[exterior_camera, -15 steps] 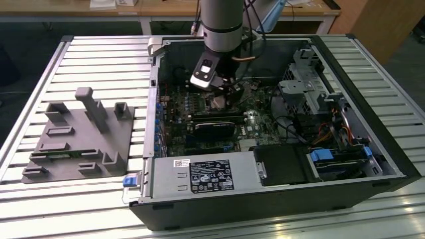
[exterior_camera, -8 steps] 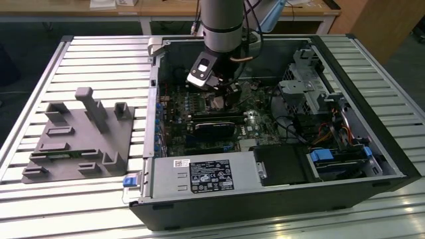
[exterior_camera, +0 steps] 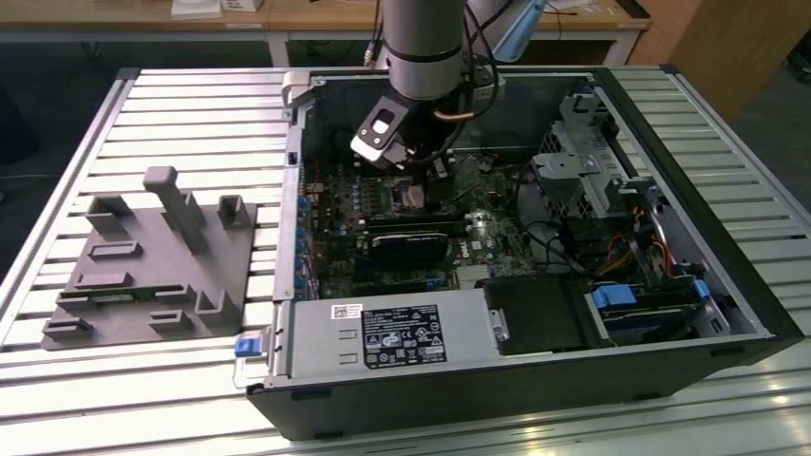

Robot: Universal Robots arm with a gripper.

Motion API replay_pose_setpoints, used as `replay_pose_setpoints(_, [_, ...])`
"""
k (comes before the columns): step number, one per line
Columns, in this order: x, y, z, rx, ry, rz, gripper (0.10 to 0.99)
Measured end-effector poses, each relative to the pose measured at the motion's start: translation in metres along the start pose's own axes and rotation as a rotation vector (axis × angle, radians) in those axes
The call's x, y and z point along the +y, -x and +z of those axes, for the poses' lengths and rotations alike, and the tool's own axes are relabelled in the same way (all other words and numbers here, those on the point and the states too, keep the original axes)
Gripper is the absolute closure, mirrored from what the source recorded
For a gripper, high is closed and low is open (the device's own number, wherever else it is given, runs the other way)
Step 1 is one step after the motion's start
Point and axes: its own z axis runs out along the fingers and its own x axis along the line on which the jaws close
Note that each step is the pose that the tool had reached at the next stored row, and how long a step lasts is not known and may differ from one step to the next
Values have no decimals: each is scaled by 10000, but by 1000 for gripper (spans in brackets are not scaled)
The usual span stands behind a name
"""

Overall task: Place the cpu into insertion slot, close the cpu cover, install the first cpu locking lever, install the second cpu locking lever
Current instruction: 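Place the cpu into insertion slot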

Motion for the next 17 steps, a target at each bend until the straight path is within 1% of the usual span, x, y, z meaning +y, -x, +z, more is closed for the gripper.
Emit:
replay_pose_setpoints(13, [-1, -1, 15, -196, -101, 2182, 549])
replay_pose_setpoints(14, [-2, -1, 16, -206, -107, 2296, 549])
replay_pose_setpoints(17, [-1, -13, 20, -207, -107, 2321, 549])
